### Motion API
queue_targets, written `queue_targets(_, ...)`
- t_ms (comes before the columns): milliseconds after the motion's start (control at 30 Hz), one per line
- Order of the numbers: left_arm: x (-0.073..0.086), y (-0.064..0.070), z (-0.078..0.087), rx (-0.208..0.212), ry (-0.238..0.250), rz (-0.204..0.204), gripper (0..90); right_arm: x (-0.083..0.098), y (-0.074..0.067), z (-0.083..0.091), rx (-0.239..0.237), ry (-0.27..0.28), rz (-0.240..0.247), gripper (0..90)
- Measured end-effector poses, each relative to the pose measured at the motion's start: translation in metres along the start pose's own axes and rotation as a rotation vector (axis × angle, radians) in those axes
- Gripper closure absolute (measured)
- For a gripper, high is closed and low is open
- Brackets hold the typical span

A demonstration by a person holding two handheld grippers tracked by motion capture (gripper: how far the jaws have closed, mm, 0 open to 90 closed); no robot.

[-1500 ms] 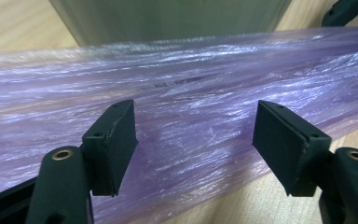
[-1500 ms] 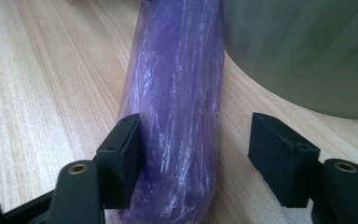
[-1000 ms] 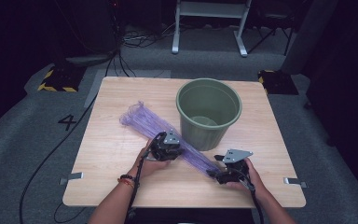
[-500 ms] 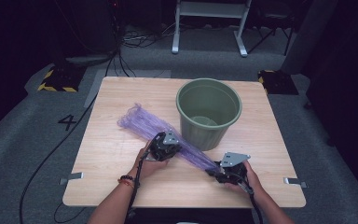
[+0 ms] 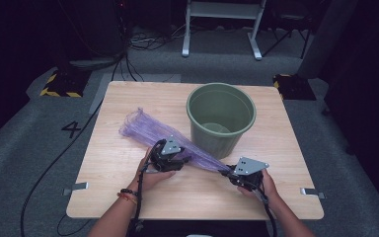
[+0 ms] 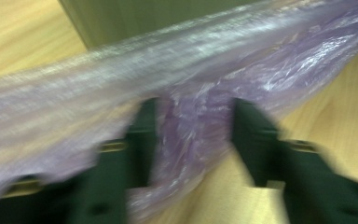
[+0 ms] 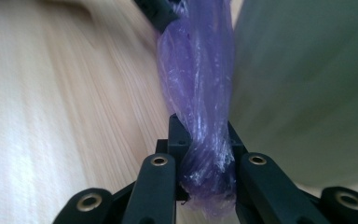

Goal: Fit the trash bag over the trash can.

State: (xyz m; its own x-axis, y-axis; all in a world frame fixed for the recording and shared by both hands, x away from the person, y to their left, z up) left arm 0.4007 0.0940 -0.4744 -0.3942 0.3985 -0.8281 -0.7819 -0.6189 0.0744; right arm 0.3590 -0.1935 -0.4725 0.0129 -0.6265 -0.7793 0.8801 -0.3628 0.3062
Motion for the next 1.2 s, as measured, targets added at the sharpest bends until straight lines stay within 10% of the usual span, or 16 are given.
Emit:
queue_targets(100, -0.004, 0.004, 0.011, 0.010, 0.043, -0.008, 18.7, -0.009, 0.003, 0.005, -0.033, 0.027, 0.016, 80.9)
queue_targets(433, -0.013, 0.031, 0.007, -0.047, 0.056, -0.172, 16.6, -0.034, 0.005, 0.008, -0.117, 0.073, 0.020, 80.7)
queue_targets(567, -0.015, 0.035, 0.004, -0.070, 0.042, -0.222, 27.5, -0.042, 0.005, 0.009, -0.127, 0.082, 0.035, 80.7)
queue_targets(867, -0.018, 0.036, 0.009, -0.137, 0.051, -0.282, 85.3, -0.049, 0.003, 0.016, -0.112, 0.126, 0.047, 67.5)
queue_targets(1000, -0.019, 0.033, 0.019, -0.164, 0.063, -0.254, 88.4, -0.048, 0.008, 0.022, -0.046, 0.147, 0.006, 48.3)
queue_targets(1200, -0.019, 0.031, 0.042, -0.195, 0.092, -0.240, 88.9, -0.040, 0.015, 0.036, 0.035, 0.171, -0.049, 45.9)
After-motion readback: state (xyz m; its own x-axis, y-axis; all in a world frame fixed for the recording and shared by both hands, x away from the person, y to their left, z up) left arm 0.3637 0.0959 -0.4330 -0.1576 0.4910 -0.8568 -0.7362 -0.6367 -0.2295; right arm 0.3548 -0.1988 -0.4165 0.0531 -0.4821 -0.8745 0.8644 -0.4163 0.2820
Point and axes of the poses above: each handheld gripper's, and its own axes: z roughly backward along the jaws, x roughly out of its underside, y roughly to its right, the point moved 1 cm from there along -z, roughly forward along the jaws, and after that the axes turned 7 degrees about z, right-handed, at the moved point
